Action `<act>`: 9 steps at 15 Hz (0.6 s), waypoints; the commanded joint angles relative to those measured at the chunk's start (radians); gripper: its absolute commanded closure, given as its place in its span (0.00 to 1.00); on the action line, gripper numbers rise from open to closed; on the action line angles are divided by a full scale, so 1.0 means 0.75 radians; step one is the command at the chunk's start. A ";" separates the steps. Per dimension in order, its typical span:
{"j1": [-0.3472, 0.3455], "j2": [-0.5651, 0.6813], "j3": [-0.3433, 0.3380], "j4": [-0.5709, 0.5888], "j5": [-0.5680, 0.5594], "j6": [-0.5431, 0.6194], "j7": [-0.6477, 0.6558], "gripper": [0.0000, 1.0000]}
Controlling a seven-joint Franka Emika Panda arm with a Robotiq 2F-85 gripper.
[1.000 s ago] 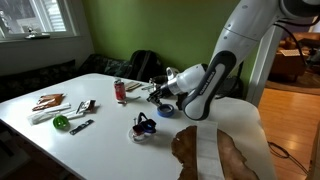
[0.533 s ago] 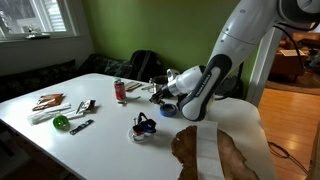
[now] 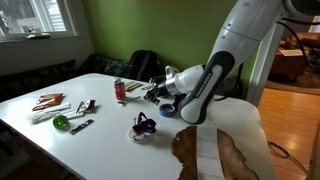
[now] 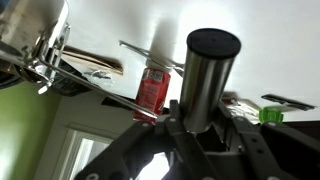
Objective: Put the silver cup in the blue tape ring
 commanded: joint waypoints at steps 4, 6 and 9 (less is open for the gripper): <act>0.106 -0.064 -0.107 -0.127 0.188 -0.014 -0.065 0.88; 0.121 -0.053 -0.127 -0.132 0.220 -0.041 -0.077 0.88; 0.159 -0.053 -0.173 -0.154 0.288 -0.091 -0.101 0.88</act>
